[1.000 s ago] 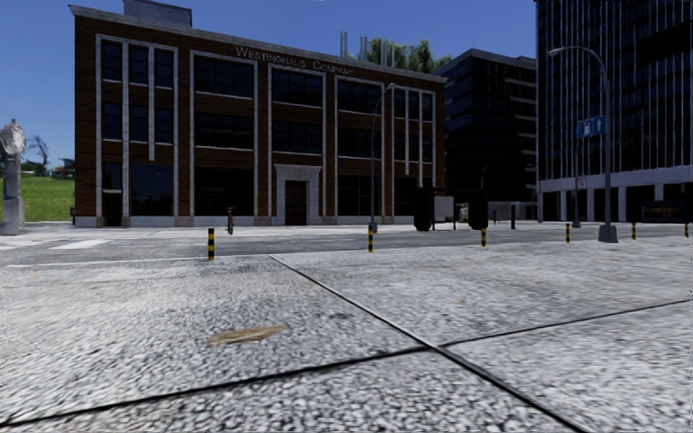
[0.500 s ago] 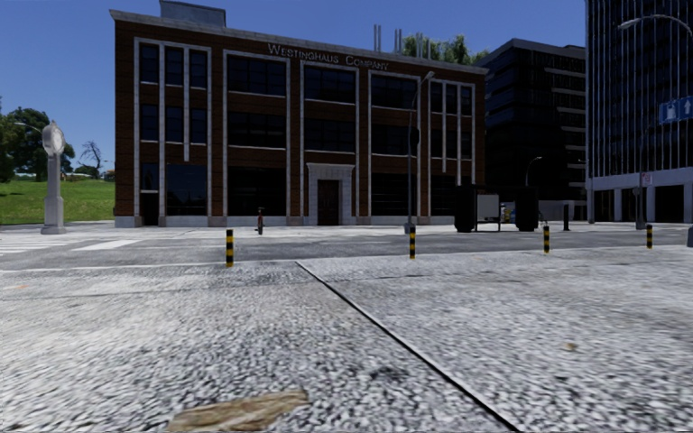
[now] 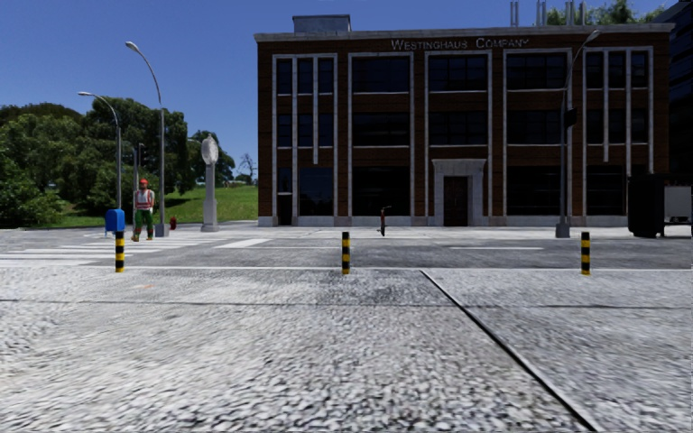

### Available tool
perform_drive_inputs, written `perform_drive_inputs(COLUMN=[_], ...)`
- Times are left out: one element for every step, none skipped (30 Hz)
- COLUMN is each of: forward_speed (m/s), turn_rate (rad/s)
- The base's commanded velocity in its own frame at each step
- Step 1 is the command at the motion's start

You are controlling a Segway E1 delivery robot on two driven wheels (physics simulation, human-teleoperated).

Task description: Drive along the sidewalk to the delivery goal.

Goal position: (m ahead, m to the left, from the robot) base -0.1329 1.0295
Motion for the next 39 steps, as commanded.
perform_drive_inputs(forward_speed=[2.0, 2.0, 1.98, 1.98, 1.86, 1.74, 1.56, 1.37, 1.12, 0.79, 0.79, 0.49, 0.05, 0.0, 0.0, 0.0, 0.0, 0.0, 0.0, 0.0, 0.0, 0.0, 0.0, 0.0, 0.0, 0.0, 0.0, 0.0, 0.0, 0.0, 0.0, 0.0, 0.0, 0.0, 0.0, 0.0, 0.0, 0.0, 0.0], turn_rate=[0.31, 0.0, 0.0, 0.0, 0.0, 0.0, 0.0, 0.0, 0.0, 0.0, 0.0, 0.0, 0.0, 0.0, 0.0, 0.0, 0.0, 0.0, 0.0, 0.0, 0.0, 0.0, 0.0, 0.0, 0.0, 0.0, 0.0, 0.0, 0.0, 0.0, 0.0, 0.0, 0.0, 0.0, 0.0, 0.0, 0.0, 0.0, 0.0])
